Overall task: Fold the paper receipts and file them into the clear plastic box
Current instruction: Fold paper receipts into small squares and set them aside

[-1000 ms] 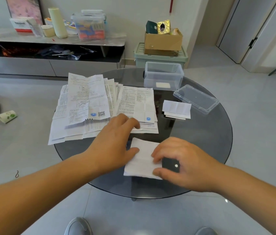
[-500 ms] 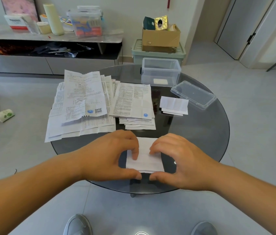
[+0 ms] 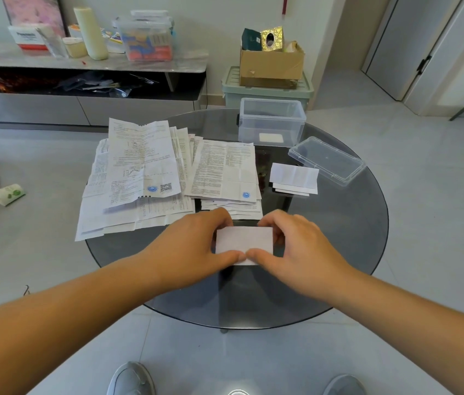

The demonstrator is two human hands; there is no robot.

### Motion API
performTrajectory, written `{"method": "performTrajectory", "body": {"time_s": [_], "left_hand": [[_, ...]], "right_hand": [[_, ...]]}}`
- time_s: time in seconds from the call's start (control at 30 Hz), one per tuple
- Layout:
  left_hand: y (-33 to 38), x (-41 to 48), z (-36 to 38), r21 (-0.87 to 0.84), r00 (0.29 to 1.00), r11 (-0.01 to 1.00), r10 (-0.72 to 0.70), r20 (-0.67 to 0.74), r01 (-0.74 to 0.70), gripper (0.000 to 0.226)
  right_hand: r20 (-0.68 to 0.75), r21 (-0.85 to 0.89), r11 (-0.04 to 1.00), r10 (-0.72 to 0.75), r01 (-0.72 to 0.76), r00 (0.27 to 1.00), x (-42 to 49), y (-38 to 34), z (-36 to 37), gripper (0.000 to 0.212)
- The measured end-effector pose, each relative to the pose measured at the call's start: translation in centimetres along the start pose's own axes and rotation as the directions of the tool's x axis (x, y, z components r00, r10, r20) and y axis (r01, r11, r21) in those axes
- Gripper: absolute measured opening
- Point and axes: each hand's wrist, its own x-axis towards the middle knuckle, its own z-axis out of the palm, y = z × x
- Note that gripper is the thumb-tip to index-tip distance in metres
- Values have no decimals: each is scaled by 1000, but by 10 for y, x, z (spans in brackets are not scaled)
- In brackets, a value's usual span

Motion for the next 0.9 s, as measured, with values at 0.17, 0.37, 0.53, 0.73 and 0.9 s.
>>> {"method": "performTrajectory", "body": {"time_s": [0.17,0.37,0.53,0.73,0.9], "left_hand": [[-2,7,4,-2,998,999,-43,34,43,50],[-13,3,11,168,996,982,87,19,-89,55],[-16,4,11,226,994,969,95,47,-103,52],[-15,4,0,191,988,980,26,150,-55,39],[-19,1,-10,107,979,994,2,205,-25,35]], "right_hand": [[14,-125,991,40,-38,999,5,2,4,55],[57,-159,986,-31,40,998,-1,6,4,53],[50,-187,982,-25,34,998,0,4,6,49],[128,-148,988,64,-45,990,4,4,-3,51],[206,-125,986,130,-106,970,9,7,-15,51]]}}
